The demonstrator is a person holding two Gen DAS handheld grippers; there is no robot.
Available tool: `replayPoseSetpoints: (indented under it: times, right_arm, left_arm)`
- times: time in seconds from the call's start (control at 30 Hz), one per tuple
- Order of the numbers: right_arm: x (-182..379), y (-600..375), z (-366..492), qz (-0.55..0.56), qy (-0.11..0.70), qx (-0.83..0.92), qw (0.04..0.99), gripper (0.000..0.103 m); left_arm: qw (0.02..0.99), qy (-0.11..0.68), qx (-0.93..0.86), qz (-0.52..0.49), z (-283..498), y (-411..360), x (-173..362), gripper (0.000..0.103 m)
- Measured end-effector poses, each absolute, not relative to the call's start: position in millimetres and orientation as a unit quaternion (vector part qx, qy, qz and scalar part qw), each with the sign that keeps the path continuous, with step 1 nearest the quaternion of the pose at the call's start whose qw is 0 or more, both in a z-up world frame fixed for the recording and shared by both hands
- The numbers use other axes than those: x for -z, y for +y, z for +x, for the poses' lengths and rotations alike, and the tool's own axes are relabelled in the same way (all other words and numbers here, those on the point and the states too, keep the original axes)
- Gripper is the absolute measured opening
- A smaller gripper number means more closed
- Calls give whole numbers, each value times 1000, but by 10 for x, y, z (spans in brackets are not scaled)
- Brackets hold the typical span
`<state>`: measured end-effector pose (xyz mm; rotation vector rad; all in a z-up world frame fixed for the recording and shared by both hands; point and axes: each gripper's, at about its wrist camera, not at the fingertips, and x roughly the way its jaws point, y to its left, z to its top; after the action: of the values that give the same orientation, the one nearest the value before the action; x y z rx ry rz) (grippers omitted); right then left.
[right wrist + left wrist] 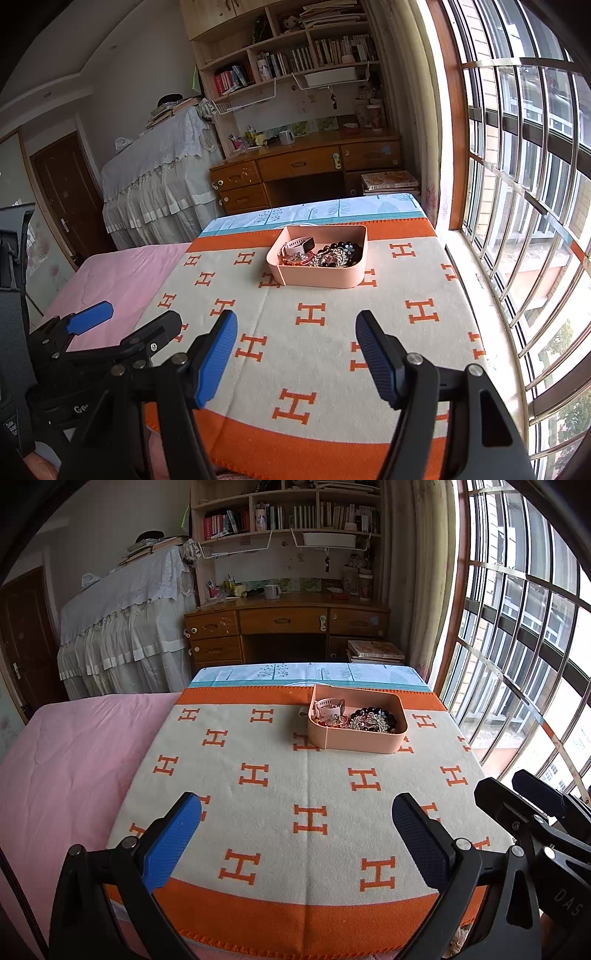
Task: Organize jewelry
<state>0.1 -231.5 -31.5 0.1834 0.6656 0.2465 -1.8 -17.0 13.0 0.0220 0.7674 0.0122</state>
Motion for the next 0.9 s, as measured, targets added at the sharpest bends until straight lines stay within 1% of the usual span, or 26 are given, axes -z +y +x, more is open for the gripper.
replayPoseSetpoints:
  times: [0.9]
  right_arm:
    - [335,-2309,-3,90,325,-121,934,67]
  left_arm:
    - [927,374,-6,10,-23,-172,-121,102]
